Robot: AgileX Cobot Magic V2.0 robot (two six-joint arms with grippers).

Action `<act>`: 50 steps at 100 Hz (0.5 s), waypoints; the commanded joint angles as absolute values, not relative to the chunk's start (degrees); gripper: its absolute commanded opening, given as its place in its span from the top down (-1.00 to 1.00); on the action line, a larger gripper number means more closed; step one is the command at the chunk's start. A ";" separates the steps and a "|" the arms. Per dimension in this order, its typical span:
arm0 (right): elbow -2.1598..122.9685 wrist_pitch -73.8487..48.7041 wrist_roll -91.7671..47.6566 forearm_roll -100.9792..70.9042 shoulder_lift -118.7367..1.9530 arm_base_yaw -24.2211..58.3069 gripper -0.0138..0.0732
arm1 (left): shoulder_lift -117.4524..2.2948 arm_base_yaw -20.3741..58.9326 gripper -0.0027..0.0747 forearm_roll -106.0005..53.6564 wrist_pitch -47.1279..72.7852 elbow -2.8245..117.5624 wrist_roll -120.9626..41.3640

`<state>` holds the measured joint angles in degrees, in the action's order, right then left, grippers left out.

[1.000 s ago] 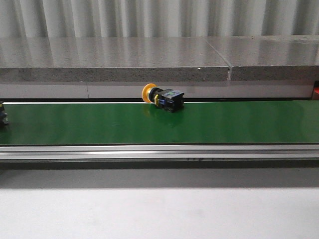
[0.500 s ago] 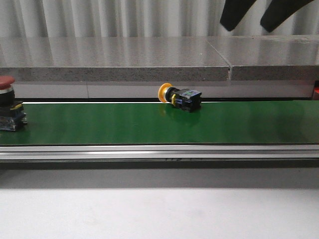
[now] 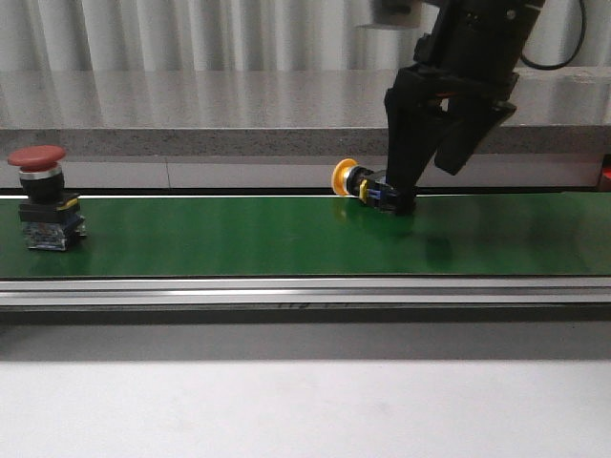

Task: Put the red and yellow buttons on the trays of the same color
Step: 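Lower the right gripper onto the yellow button on the belt and grasp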

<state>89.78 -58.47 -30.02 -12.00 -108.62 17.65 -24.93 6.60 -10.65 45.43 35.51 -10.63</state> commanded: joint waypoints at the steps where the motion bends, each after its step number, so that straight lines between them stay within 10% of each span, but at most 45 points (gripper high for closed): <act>1: 91.96 -54.57 -30.99 -13.23 -106.82 17.48 -0.75 | -25.30 7.14 0.98 -11.45 41.53 36.80 -10.78; 28: 91.96 -49.71 -32.05 -13.23 -109.52 17.42 -0.66 | -25.30 7.14 0.98 -11.45 41.53 36.80 -10.78; 50: 91.96 -50.12 -32.10 -13.08 -109.46 16.07 0.21 | -25.30 7.14 0.98 -11.45 41.53 36.80 -10.78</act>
